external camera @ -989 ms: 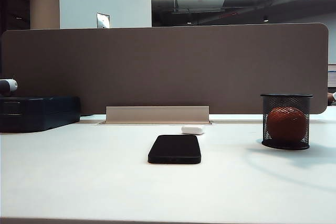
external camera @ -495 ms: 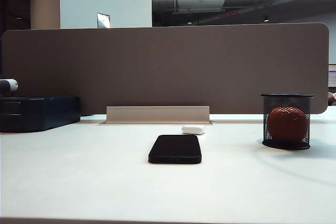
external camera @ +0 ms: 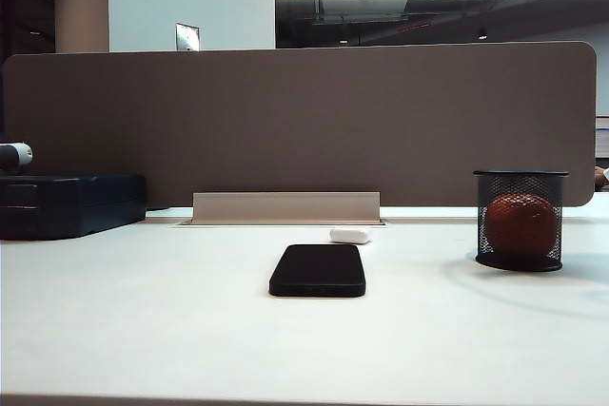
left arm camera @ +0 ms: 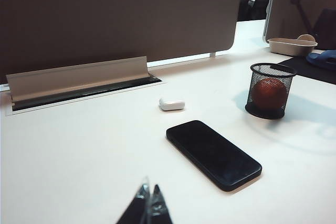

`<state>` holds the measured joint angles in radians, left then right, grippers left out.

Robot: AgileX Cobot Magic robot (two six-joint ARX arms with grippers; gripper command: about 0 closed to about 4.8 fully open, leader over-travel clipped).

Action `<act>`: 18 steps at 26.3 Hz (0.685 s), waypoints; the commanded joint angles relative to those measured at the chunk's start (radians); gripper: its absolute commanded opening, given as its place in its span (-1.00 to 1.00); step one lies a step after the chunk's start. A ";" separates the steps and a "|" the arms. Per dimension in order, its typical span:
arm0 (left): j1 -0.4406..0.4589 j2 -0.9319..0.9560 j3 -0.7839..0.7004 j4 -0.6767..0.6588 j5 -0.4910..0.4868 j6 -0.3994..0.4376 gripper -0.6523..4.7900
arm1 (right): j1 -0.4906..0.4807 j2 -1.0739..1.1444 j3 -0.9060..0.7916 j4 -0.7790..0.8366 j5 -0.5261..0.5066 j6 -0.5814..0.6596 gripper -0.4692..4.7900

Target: Find the wireless headphone case on the desktop and place it on the left side of the phone.

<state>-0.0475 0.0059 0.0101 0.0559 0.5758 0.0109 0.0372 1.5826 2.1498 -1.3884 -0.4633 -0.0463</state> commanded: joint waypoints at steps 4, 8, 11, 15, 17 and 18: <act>-0.001 0.001 0.002 0.009 0.005 0.008 -0.78 | 0.011 0.069 0.003 0.107 0.054 -0.038 -0.82; -0.001 0.001 0.002 0.009 0.005 0.008 -0.78 | 0.021 0.116 0.003 0.153 0.054 -0.039 -0.68; -0.001 0.001 0.002 0.008 0.005 0.008 -0.78 | 0.024 0.166 0.003 0.181 0.050 -0.065 -0.60; -0.001 0.001 0.002 0.001 0.005 0.008 -0.78 | 0.047 0.227 0.004 0.209 0.045 -0.171 -0.55; -0.001 0.000 0.002 -0.012 0.004 0.008 -0.78 | 0.071 0.267 0.004 0.235 0.043 -0.194 -0.23; 0.000 0.001 0.002 -0.019 0.004 0.008 -0.78 | 0.073 0.280 0.004 0.243 0.042 -0.203 -0.16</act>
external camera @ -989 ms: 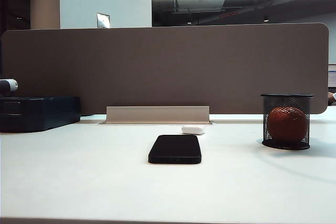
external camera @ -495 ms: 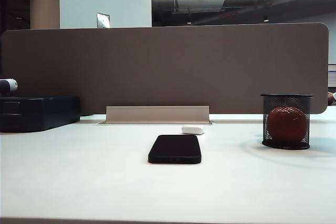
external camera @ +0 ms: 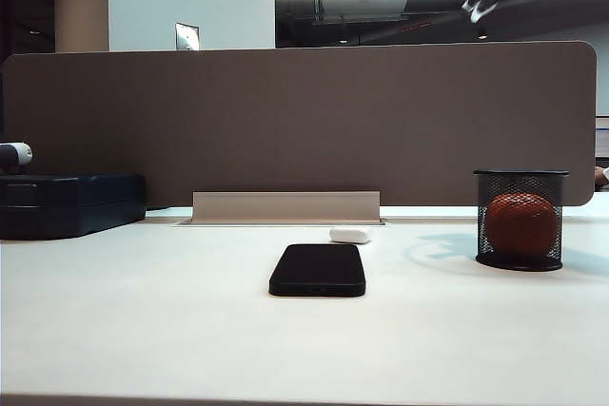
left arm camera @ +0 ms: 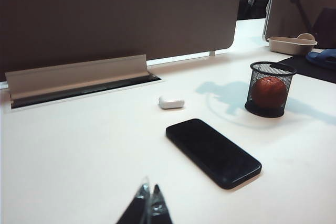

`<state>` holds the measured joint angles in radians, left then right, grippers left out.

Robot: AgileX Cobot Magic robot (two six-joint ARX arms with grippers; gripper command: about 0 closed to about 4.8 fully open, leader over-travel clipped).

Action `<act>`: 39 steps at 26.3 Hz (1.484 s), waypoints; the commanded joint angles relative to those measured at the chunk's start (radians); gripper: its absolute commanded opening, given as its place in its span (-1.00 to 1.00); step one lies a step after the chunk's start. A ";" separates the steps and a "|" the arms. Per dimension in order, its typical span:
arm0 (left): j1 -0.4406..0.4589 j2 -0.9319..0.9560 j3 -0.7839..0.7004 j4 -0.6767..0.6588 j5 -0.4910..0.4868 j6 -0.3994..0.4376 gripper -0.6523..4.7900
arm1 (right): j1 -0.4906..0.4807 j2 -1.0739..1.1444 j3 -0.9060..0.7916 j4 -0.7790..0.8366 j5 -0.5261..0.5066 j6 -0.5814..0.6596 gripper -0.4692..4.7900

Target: Find the wireless headphone case on the desktop and place it on the left side of the phone.

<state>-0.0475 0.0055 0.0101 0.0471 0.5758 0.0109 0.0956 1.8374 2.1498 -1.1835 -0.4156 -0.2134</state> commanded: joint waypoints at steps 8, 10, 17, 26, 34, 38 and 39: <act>-0.001 0.001 0.002 -0.072 0.004 0.008 -0.78 | 0.062 0.145 0.004 0.142 0.018 -0.139 -0.10; -0.001 0.001 0.001 -0.080 0.004 0.008 -0.78 | 0.069 0.174 0.004 0.177 0.021 -0.140 0.05; -0.001 0.001 0.001 -0.091 0.004 0.008 -0.78 | 0.132 0.295 0.004 0.255 0.067 -0.208 0.44; -0.001 0.001 0.001 -0.091 0.005 0.008 -0.78 | 0.157 0.427 0.004 0.302 0.085 -0.240 0.56; -0.001 0.001 0.001 -0.092 0.005 0.008 -0.78 | 0.159 0.470 0.004 0.403 0.099 -0.240 0.61; -0.001 0.001 0.001 -0.092 0.005 0.007 -0.78 | 0.169 0.496 0.004 0.418 0.065 -0.240 0.62; -0.001 0.001 0.001 -0.092 0.005 0.007 -0.78 | 0.173 0.503 0.004 0.423 0.052 -0.239 0.62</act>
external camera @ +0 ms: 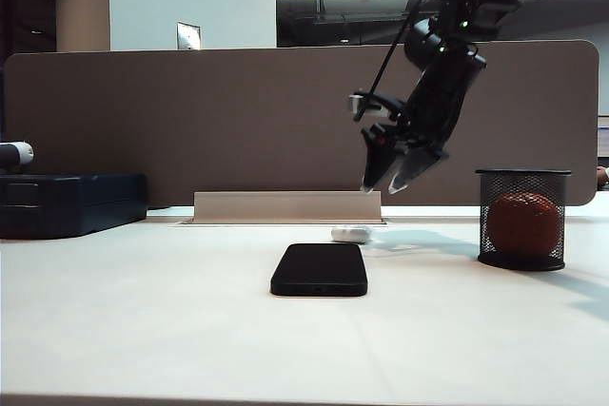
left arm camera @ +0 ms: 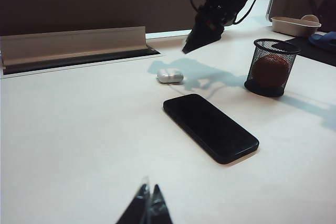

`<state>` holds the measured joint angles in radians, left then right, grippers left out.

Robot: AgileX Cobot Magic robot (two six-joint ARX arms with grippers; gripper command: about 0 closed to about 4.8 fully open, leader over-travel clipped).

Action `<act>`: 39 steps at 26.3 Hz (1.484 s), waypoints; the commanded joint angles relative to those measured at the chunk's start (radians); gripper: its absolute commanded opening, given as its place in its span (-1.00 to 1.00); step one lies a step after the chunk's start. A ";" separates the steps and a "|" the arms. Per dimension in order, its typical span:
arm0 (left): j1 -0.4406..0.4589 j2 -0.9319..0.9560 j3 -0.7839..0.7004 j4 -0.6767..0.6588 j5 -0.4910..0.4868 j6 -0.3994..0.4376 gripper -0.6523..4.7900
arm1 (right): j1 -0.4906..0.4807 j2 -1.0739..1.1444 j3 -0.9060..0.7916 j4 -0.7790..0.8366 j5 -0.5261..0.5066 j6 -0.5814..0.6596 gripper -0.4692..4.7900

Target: Find the wireless headphone case on the desktop and place it on the left side of the phone.

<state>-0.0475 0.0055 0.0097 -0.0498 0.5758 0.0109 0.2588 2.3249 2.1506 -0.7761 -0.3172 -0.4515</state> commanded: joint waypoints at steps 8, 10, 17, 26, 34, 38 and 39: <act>-0.001 0.001 0.002 -0.016 0.005 0.008 -0.78 | 0.042 0.058 0.003 0.078 -0.059 0.002 0.70; -0.001 0.001 0.002 -0.024 0.005 0.008 -0.78 | 0.045 0.065 0.004 0.093 -0.061 0.006 0.70; -0.001 0.001 0.002 -0.024 0.005 0.008 -0.78 | 0.046 0.084 0.003 0.116 -0.051 0.006 0.70; -0.001 0.001 0.002 -0.024 0.005 0.008 -0.78 | 0.048 0.112 0.003 0.117 -0.052 0.007 0.70; -0.001 0.001 0.002 -0.024 0.005 0.008 -0.78 | 0.048 0.139 0.003 0.116 -0.050 0.008 0.56; -0.001 0.001 0.002 -0.024 0.004 0.008 -0.78 | 0.048 0.150 0.003 0.116 -0.043 0.010 0.52; -0.001 0.001 0.002 -0.024 0.004 0.008 -0.78 | 0.048 0.151 0.003 0.115 -0.042 0.010 0.48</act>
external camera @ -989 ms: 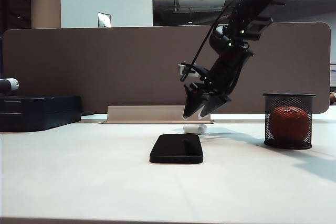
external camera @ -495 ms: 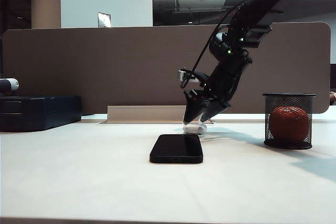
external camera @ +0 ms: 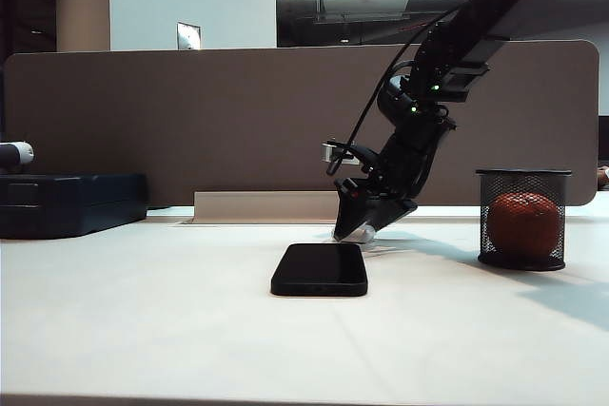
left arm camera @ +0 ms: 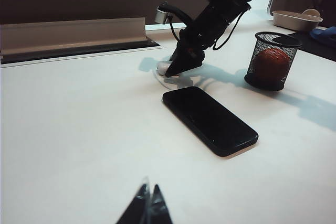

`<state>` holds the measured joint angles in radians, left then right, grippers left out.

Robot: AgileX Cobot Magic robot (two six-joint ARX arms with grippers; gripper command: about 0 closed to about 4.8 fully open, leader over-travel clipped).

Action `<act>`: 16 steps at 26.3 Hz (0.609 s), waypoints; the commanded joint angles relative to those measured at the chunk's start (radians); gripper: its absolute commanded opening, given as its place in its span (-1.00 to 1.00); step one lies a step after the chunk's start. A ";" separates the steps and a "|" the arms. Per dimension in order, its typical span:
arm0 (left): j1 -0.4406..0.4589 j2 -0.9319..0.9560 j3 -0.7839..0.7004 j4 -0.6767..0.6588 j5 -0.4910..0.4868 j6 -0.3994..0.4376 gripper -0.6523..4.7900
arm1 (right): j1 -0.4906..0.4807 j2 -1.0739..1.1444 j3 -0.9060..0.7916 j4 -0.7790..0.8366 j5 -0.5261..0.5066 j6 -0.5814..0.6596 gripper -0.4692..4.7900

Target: Find the wireless headphone case on the desktop and place it on the left side of the phone.

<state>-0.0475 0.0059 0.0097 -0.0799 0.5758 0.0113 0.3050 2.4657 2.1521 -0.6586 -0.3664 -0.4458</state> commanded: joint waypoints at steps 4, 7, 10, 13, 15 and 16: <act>-0.001 0.001 0.002 0.007 0.004 0.008 -0.78 | 0.002 0.010 0.002 -0.002 0.008 0.004 -0.02; -0.001 0.001 0.002 0.007 0.004 0.008 -0.78 | 0.002 0.010 0.002 -0.004 0.008 0.008 -0.17; -0.001 0.001 0.002 0.007 0.004 0.008 -0.78 | 0.002 0.010 0.002 -0.004 0.008 0.008 -0.23; -0.001 0.001 0.002 0.007 0.004 0.008 -0.78 | 0.002 0.010 0.002 -0.004 0.008 0.008 -0.27; -0.001 0.001 0.002 0.007 0.004 0.008 -0.78 | 0.002 0.010 0.002 -0.004 0.009 0.008 -0.28; -0.001 0.001 0.002 0.007 0.004 0.008 -0.78 | 0.002 0.010 0.003 -0.004 0.009 0.008 -0.32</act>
<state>-0.0475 0.0059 0.0097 -0.0799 0.5758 0.0109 0.3046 2.4714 2.1548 -0.6437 -0.3603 -0.4389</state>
